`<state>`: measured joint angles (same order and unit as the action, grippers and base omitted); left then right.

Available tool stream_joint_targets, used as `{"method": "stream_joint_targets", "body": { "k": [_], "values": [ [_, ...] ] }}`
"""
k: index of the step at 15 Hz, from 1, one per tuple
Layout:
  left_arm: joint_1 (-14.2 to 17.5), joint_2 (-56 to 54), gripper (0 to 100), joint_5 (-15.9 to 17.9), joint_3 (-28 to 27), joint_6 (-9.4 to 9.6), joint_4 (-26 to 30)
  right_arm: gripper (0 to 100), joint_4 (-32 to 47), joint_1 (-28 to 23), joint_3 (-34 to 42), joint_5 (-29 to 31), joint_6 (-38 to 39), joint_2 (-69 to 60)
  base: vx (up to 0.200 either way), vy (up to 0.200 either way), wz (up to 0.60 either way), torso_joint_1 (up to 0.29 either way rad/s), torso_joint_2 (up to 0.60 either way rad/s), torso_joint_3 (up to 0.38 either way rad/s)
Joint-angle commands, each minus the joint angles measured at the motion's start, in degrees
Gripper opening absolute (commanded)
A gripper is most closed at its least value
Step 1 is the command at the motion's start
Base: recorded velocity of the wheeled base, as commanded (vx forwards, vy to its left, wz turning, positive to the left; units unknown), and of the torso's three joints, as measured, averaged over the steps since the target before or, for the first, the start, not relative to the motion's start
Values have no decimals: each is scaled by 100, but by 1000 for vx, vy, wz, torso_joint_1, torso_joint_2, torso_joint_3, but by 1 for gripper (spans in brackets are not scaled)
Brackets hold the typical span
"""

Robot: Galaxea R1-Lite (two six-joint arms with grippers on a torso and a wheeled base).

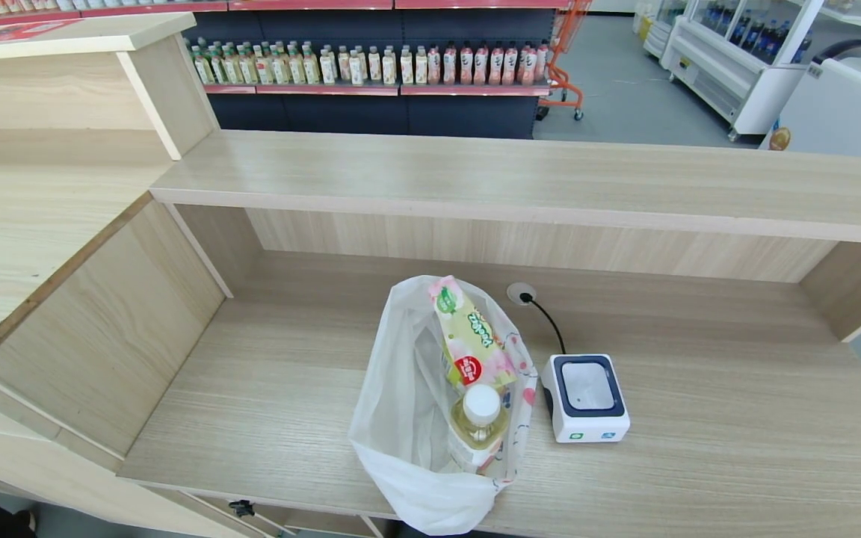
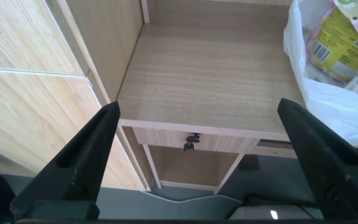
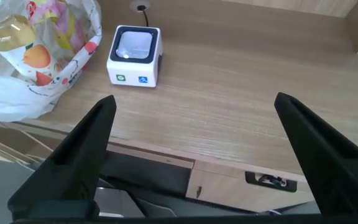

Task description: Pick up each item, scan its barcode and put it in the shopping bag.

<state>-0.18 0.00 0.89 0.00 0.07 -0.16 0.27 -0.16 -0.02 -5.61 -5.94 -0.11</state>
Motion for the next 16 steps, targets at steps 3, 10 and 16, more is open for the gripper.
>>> {"method": "stream_joint_targets", "body": {
  "k": [3, 10, 16],
  "values": [
    [1, 9, 100, 8, 0, -7, -2, 100, 43, -2, -6, -2, 49, 11, 0, 0, 0, 0, 0, 0],
    [1, 18, 100, -1, 0, -78, -2, 100, 52, -2, -6, -2, 58, 11, 0, 0, 0, 0, 0, 0],
    [1, 9, 100, -1, 0, -60, -2, 100, 52, -2, -6, -2, 110, 11, 0, 0, 0, 0, 0, 0]
  ]
}}
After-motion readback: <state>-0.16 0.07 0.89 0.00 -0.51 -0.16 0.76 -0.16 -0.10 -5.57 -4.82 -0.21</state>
